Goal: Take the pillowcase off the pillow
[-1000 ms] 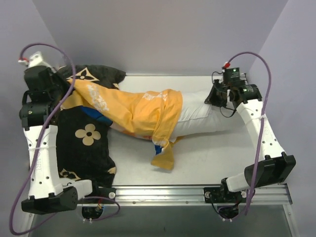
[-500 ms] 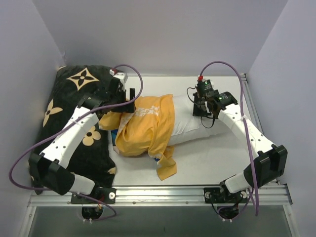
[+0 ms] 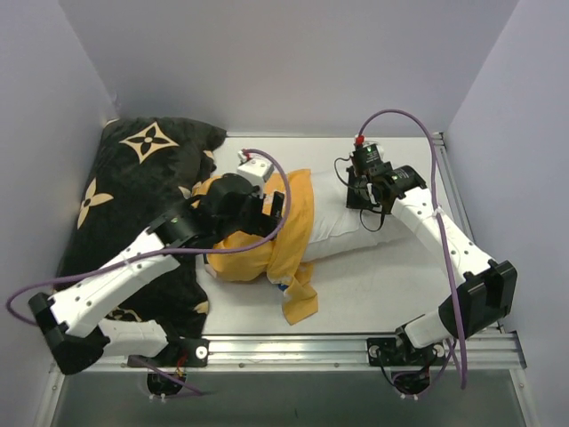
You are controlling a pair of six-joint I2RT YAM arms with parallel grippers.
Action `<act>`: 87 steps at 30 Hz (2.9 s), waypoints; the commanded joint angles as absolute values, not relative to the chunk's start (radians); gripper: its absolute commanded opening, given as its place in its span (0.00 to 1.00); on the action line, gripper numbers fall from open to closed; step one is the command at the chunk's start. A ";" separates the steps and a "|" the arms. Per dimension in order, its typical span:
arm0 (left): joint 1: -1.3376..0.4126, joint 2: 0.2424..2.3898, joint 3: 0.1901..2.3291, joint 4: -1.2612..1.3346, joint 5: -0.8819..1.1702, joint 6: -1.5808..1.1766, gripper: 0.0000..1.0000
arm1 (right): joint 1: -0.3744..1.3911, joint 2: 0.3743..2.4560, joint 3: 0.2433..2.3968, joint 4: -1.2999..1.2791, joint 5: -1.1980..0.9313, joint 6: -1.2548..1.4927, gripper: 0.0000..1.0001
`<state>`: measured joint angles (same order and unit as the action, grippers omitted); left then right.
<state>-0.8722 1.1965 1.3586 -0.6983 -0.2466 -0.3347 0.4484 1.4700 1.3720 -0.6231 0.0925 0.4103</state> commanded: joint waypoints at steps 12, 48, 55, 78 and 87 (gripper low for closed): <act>-0.957 1.212 1.374 -0.816 -0.729 -0.420 0.08 | 0.407 1.479 1.408 -0.640 0.153 0.394 0.00; -0.308 1.224 1.038 -0.555 -0.101 -0.433 0.00 | 0.552 1.260 1.508 -0.620 -0.013 0.139 0.40; -0.314 1.304 1.111 -0.543 -0.097 -0.446 0.00 | 0.903 1.307 1.393 -0.601 0.159 -0.030 0.89; -0.307 1.318 1.150 -0.517 -0.026 -0.462 0.00 | 1.014 1.698 1.419 -0.572 0.287 -0.039 0.00; -0.308 1.328 1.184 -0.514 -0.023 -0.471 0.00 | 0.715 1.393 1.604 -0.666 0.108 0.216 0.00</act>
